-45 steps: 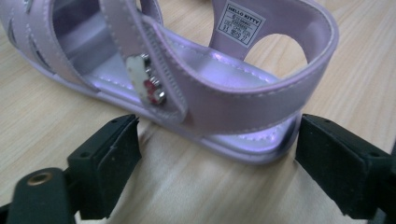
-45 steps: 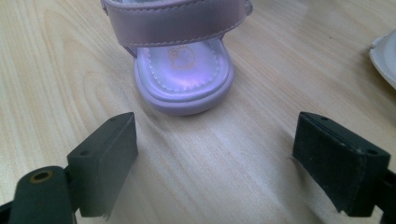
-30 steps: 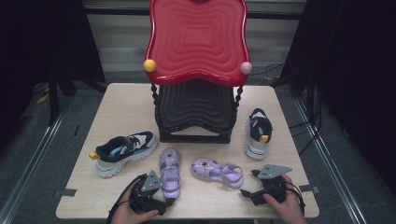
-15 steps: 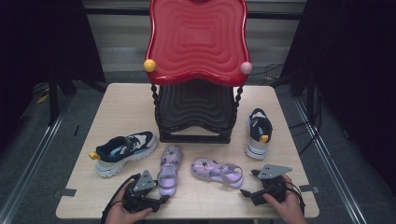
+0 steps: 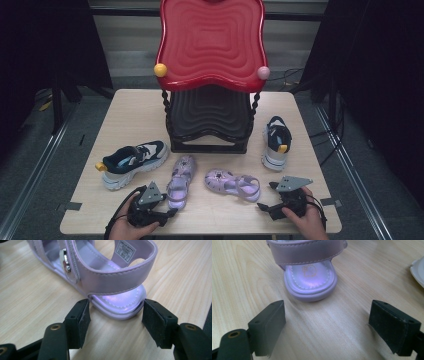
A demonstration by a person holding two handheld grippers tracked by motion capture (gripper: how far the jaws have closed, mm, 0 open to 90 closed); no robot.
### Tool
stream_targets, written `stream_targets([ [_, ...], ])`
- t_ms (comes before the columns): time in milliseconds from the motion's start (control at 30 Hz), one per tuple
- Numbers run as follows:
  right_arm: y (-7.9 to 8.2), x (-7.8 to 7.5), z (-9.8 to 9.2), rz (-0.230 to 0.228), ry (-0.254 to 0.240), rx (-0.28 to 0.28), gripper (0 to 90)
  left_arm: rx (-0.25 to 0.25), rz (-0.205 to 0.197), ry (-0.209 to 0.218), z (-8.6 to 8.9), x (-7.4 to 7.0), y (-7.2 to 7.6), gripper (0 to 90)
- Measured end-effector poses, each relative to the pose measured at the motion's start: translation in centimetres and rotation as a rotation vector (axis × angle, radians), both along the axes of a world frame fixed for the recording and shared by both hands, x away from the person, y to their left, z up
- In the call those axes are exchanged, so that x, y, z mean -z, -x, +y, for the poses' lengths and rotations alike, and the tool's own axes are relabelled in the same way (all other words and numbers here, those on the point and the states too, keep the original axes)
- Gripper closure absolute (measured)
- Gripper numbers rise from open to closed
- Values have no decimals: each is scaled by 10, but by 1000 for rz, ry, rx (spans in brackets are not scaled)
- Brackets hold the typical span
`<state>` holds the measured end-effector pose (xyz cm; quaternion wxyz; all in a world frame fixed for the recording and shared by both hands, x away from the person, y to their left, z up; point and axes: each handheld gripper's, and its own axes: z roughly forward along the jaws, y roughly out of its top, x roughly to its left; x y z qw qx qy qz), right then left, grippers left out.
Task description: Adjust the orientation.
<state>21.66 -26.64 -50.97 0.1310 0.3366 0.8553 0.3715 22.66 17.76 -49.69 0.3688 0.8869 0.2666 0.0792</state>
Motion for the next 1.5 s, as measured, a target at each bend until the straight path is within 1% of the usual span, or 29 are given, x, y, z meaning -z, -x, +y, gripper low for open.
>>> stream_targets([
  [67, 0, 0, 0, 0, 0, 0, 131, -11, 17, 2, 2, 0, 0, 387],
  [100, 0, 0, 0, 0, 0, 0, 131, -11, 14, 8, 4, 0, -1, 387],
  [133, 0, 0, 0, 0, 0, 0, 131, -17, 10, 3, 5, 0, -1, 391],
  [167, 0, 0, 0, 0, 0, 0, 131, -22, 18, 20, 6, 1, -1, 391],
  [200, 0, 0, 0, 0, 0, 0, 131, -21, 18, 9, 9, 0, -2, 398],
  [267, 0, 0, 0, 1, 0, 0, 131, -25, 12, 8, 11, 0, -2, 409],
  [300, 0, 0, 0, 0, 0, 0, 131, -38, 19, 12, 13, 0, -2, 408],
  [400, 0, 0, 0, 1, 0, 0, 131, -50, 17, 12, 18, 0, -3, 409],
  [433, 0, 0, 0, 0, 0, 0, 131, -56, 17, 6, 20, -1, -4, 409],
  [467, 0, 0, 0, 0, 0, 0, 131, -63, 17, 12, 21, 0, -4, 411],
  [600, 0, 0, 0, 0, 0, 0, 131, -82, 17, 9, 28, -1, -5, 419],
  [633, 0, 0, 0, 0, 0, 0, 131, -85, 18, 16, 29, 0, -6, 420],
  [767, 0, 0, 0, 0, 0, 0, 131, -112, 23, 11, 33, 0, -9, 411],
  [800, 0, 0, 0, 0, 0, 0, 131, -110, 18, 11, 34, 0, -10, 412],
  [867, 0, 0, 0, 0, 0, 0, 131, -132, 18, 11, 37, 0, -10, 408],
  [900, 0, 0, 0, 0, 0, 0, 131, -130, 8, 0, 38, -1, -11, 401],
  [933, 0, 0, 0, 0, 0, 0, 131, -135, 13, 4, 38, 0, -11, 397],
  [967, 0, 0, 0, 1, 0, 0, 131, -144, 17, 7, 38, 0, -11, 377],
  [1033, 0, 0, 0, 0, 0, 0, 131, -149, 26, -5, 37, 0, -10, 315],
  [1067, 0, 0, 0, 0, 0, 0, 132, -144, 16, -13, 37, 0, -10, 275],
  [1100, 0, 0, 0, 1, 0, 0, 131, -146, 20, -14, 35, -1, -9, 239],
  [1167, 0, 0, 0, 0, 0, 0, 131, -157, 23, -14, 31, -1, -6, 187],
  [1200, 0, 0, 0, 0, 0, 0, 131, -153, 15, -21, 29, -1, -6, 173],
  [1267, 0, 0, 0, 0, 0, -1, 131, -157, 3, -21, 25, -1, -7, 169],
  [1300, 0, 0, 0, 0, 0, 0, 131, -160, 10, -6, 23, 0, -7, 168],
  [1400, 0, 0, 0, 0, 0, 0, 131, -163, 0, -6, 17, 0, -10, 166],
  [1500, 0, 0, 0, 0, 0, 0, 131, -161, -1, -4, 10, 1, -13, 163],
])
